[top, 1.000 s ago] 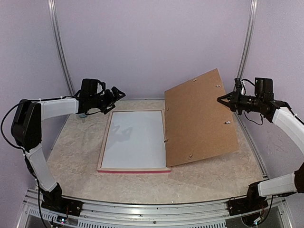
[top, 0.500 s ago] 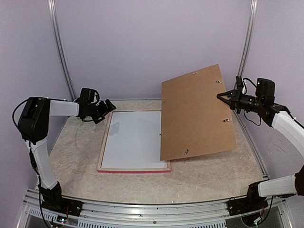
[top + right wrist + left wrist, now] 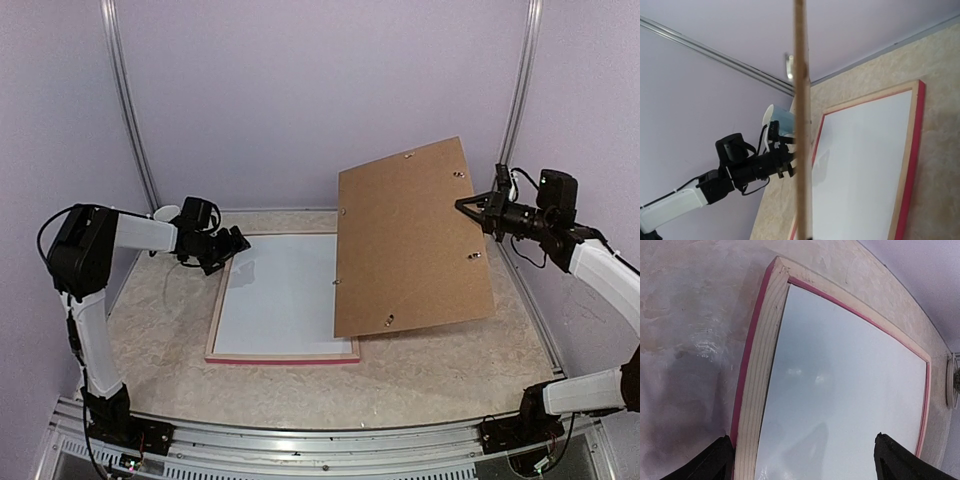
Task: Put the photo into the frame
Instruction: Move the frame body to the center of the board.
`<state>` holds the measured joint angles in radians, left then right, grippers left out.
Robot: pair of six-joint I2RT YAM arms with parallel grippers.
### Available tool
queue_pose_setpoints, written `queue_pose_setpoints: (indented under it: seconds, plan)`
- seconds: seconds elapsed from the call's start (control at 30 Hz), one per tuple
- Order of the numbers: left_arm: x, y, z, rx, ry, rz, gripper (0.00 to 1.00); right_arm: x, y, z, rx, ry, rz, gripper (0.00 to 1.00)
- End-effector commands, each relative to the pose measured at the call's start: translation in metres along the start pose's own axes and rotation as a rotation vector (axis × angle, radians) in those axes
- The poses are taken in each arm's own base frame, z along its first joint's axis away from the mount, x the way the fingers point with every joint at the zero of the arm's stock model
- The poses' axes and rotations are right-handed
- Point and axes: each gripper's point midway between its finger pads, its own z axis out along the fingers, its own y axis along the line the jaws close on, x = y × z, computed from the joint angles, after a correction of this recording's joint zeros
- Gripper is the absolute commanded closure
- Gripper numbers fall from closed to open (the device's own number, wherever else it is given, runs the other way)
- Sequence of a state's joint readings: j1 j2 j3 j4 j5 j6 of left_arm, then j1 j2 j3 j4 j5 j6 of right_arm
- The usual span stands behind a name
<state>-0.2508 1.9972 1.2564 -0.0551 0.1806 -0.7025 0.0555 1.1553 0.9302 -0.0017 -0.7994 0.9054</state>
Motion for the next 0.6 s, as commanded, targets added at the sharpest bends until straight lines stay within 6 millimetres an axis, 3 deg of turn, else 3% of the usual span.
queue_pose_setpoints:
  seconds: [0.0,0.27,0.43,0.57]
  plan:
    - [0.029,0.009,0.011,-0.04,0.057,-0.013,0.05,-0.012,0.023,-0.007,-0.077,-0.043,-0.06,1.0]
    - [0.056,0.003,0.01,-0.022,0.088,-0.034,0.16,-0.01,0.02,-0.006,-0.081,-0.045,-0.054,1.0]
    - [0.064,-0.01,0.009,0.003,0.093,-0.004,0.31,-0.007,0.016,-0.003,-0.09,-0.037,-0.039,1.0]
    - [0.073,-0.015,0.013,0.006,0.109,0.018,0.36,-0.007,0.016,-0.003,-0.096,-0.038,-0.038,1.0]
